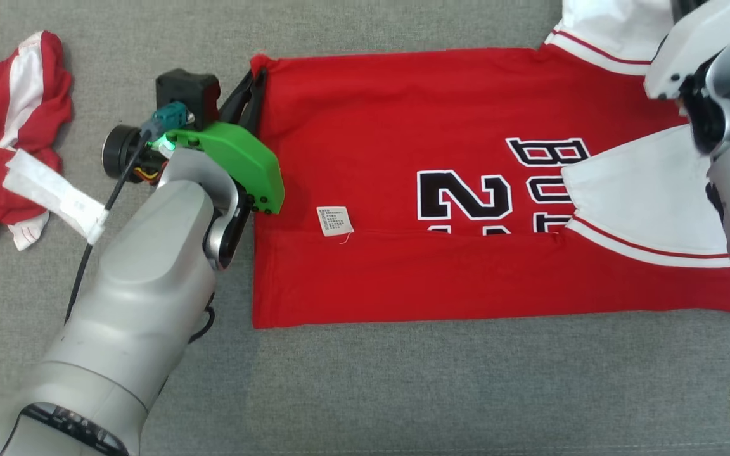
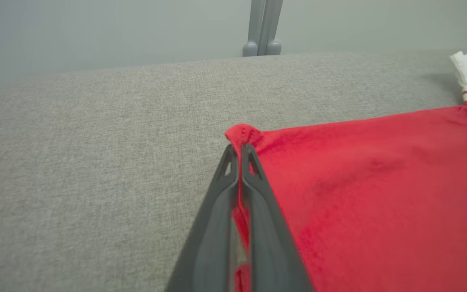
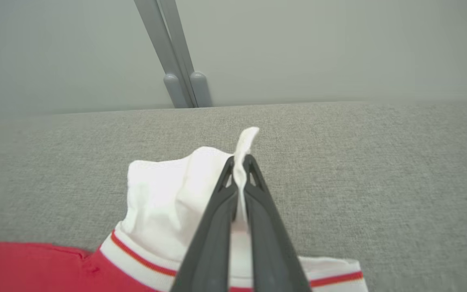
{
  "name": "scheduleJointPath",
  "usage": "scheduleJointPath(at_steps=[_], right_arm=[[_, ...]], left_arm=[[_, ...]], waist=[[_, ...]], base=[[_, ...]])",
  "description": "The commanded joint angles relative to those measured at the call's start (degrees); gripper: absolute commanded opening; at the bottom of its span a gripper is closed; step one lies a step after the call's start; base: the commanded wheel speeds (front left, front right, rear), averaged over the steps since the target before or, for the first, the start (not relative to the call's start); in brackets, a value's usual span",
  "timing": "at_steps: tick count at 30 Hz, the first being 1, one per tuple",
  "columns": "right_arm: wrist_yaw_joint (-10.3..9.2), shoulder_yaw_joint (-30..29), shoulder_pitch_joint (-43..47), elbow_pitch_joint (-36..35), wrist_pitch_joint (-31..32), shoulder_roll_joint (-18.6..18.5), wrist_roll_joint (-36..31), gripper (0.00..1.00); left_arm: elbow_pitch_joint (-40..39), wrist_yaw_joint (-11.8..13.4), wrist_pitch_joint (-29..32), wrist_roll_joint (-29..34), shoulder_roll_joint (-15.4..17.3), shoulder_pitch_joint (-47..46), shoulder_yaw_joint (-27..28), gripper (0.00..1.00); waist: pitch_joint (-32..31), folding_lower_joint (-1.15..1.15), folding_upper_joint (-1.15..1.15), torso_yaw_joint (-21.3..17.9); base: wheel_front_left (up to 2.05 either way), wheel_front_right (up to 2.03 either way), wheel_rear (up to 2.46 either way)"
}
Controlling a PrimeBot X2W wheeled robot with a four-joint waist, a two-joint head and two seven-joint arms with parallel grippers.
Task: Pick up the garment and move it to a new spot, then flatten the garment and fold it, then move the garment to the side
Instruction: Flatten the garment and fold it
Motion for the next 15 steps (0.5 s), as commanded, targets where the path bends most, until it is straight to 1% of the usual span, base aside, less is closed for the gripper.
scheduleJointPath(at_steps=[1, 4, 8, 11, 15], right_arm=[[-0.1, 1.18, 2.77, -2.09, -0.1, -0.67, 2.07, 0.0], [-0.1, 3.43, 8.43, -7.75, 0.3, -2.28, 6.4, 0.0], [-0.1, 4.91, 16.2, -15.08, 1.39, -4.79, 10.08, 0.0], [-0.1, 4.86, 21.99, -19.75, 2.99, -6.26, 11.76, 0.0], [-0.09, 3.17, 28.87, -25.63, 5.5, -6.12, 13.51, 0.0]], left_arm=[[-0.72, -0.27, -0.69, 0.41, 1.06, 1.77, -0.22, 0.0], [-2.66, -0.36, -1.89, 0.8, 2.2, 4.97, -0.19, 0.0], [-5.61, 0.09, -2.71, 1.44, 3.78, 9.29, 0.6, 0.0], [-7.82, -0.44, -2.97, 2.07, 4.64, 12.44, 1.01, 0.0], [-11.68, 0.14, -2.92, 3.09, 6.2, 16.68, 3.36, 0.0]], waist=[[-2.73, 0.0, 0.0, -1.75], [-4.37, 0.0, 0.0, -2.86], [-6.67, 0.0, 0.0, -4.09], [-8.24, 0.0, 0.0, -4.87], [-9.93, 0.0, 0.0, -6.4]], base=[[0.0, 0.0, 0.0], [0.0, 0.0, 0.0], [0.0, 0.0, 0.0], [0.0, 0.0, 0.0], [0.0, 0.0, 0.0]])
